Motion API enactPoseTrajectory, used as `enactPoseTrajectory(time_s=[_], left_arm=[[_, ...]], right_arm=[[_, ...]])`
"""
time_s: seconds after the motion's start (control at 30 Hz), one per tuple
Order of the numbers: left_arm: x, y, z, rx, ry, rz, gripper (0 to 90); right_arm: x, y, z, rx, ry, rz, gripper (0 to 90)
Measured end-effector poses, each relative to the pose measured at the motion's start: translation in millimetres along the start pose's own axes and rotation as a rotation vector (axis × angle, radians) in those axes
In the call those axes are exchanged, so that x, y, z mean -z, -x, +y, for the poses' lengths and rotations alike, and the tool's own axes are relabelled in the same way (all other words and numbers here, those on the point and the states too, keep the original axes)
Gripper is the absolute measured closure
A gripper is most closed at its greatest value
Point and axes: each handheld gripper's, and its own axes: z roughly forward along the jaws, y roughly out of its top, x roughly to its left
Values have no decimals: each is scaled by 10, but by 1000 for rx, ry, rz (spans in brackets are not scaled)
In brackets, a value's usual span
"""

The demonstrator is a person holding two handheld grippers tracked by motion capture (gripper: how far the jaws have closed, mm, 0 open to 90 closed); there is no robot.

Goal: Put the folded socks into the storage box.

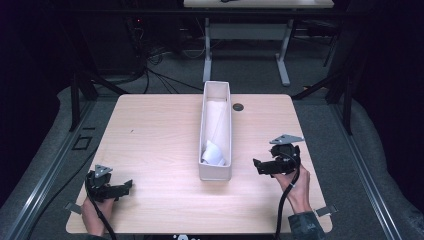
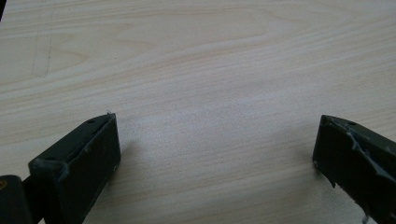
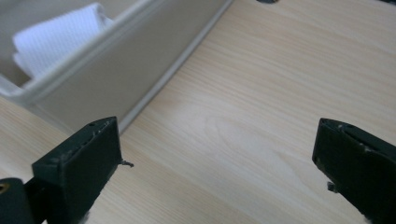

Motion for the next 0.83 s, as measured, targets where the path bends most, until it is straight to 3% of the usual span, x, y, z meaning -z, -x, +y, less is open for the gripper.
enactPoseTrajectory(time_s=[0.3, 0.37, 0.4, 0.47, 0.5, 0.53, 0.57, 0.63, 0.67, 0.7, 0.73, 0.77, 0.83], left_arm=[[0, 0, 0, 0, 0, 0, 5], [-1, 0, 1, -1, 1, 1, 5], [0, 1, 1, 0, 0, 1, 5], [-1, 0, 1, -1, 1, 1, 5], [-1, 0, 1, 0, 0, 1, 5], [-1, 0, 1, 0, 1, 1, 5], [-1, 0, 1, 0, 1, 1, 6], [-2, 1, 1, 2, 2, 1, 5], [-2, 1, 1, 1, 2, 1, 5], [-2, 1, 1, 1, 2, 1, 5], [-3, 1, 2, 1, 2, 1, 5], [-3, 1, 2, 1, 2, 1, 5], [-2, 2, 1, 1, 2, 2, 6]], right_arm=[[-184, 239, -484, -89, -37, -47, 0], [-208, 276, -564, -101, -40, -39, 0], [-215, 284, -597, -98, -46, -64, 0], [-232, 317, -659, -100, -49, -46, 3], [-240, 319, -685, -97, -58, -78, 6], [-249, 338, -712, -103, -61, -42, 7], [-256, 347, -735, -106, -66, -43, 8], [-269, 344, -777, -101, -70, -83, 9], [-282, 362, -799, -100, -68, -40, 8], [-288, 346, -815, -97, -81, -101, 9], [-302, 365, -835, -103, -73, -53, 8], [-305, 357, -846, -101, -73, -98, 8], [-297, 367, -870, -110, -54, -78, 8]])
